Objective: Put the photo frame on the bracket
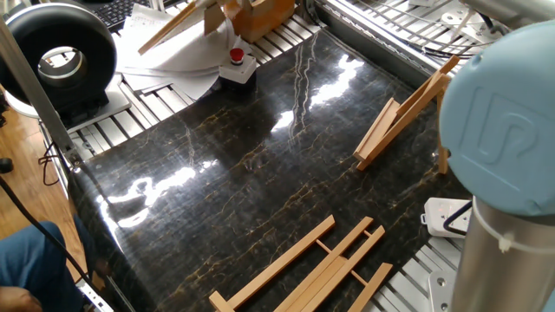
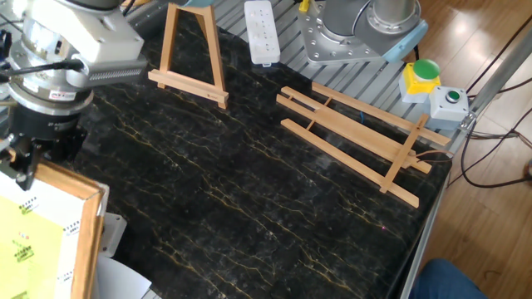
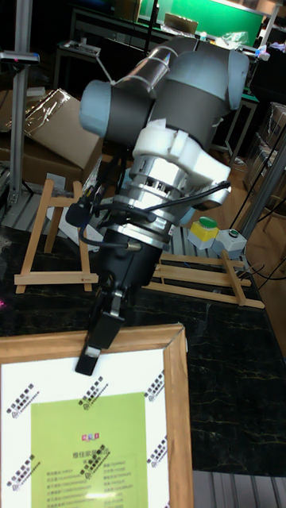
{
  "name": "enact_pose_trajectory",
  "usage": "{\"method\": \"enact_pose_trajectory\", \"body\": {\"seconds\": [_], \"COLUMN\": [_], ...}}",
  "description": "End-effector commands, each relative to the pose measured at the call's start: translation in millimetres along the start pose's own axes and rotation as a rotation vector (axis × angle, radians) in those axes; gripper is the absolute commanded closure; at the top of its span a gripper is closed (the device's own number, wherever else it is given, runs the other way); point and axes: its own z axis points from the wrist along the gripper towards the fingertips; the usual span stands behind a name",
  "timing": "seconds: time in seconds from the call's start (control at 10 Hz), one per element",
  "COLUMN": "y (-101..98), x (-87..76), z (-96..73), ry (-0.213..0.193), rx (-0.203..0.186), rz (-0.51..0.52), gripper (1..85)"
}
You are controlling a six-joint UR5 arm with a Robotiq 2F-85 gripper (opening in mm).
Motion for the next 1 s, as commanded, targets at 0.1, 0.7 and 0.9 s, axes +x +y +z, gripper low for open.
{"method": "enact_pose_trajectory", "body": {"seconds": [0.1, 0.7, 0.9], "y": [31.2, 45.4, 62.3], "x": [10.0, 11.0, 11.1], "z": [-30.5, -62.0, -71.4], "ry": [0.069, 0.143, 0.166], "rx": [-0.110, -0.149, -0.203], "rz": [0.120, 0.156, 0.214], "gripper": [84.7, 84.7, 84.7]}}
